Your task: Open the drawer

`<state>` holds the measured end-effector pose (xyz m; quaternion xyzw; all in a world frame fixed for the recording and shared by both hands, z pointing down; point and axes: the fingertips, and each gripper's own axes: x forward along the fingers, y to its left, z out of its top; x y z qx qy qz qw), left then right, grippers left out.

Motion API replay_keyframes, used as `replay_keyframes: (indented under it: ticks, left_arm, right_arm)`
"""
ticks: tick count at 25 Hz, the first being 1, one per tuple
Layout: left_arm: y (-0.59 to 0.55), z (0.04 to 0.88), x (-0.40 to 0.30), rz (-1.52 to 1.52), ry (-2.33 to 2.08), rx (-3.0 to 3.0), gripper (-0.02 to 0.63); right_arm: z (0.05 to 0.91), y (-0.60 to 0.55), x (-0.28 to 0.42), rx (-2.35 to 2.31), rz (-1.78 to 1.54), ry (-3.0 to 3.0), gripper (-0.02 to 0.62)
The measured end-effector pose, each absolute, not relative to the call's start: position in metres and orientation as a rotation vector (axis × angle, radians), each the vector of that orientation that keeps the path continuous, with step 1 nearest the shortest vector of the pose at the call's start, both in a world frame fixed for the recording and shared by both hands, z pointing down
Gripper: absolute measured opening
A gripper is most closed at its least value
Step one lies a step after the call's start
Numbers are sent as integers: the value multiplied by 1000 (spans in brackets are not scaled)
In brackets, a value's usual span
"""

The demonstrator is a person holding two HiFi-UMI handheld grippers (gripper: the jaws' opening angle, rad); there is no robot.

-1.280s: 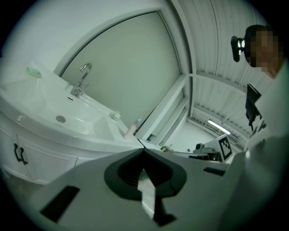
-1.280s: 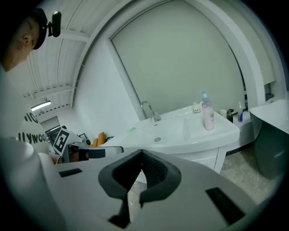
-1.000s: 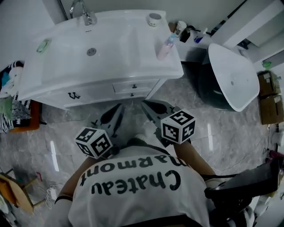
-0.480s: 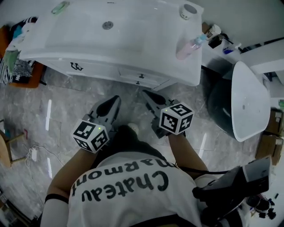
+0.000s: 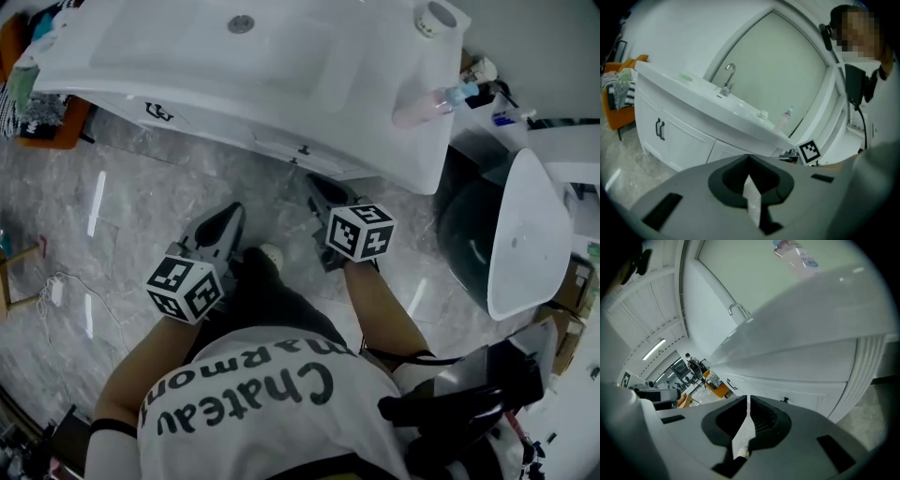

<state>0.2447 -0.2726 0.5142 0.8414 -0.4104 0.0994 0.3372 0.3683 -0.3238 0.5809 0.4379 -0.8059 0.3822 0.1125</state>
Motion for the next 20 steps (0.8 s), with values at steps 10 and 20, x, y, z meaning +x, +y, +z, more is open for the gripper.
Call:
replay_keyframes:
  ticks: [10, 20]
  left_arm:
    - [-285, 532, 221, 231, -1168, 2127, 8]
    - [-273, 542, 189, 294, -1220, 2113, 8]
  right_arm:
    - [670, -357, 379, 1412, 1141, -2154, 95]
    - [721, -377, 380, 1535, 1196, -1972, 124]
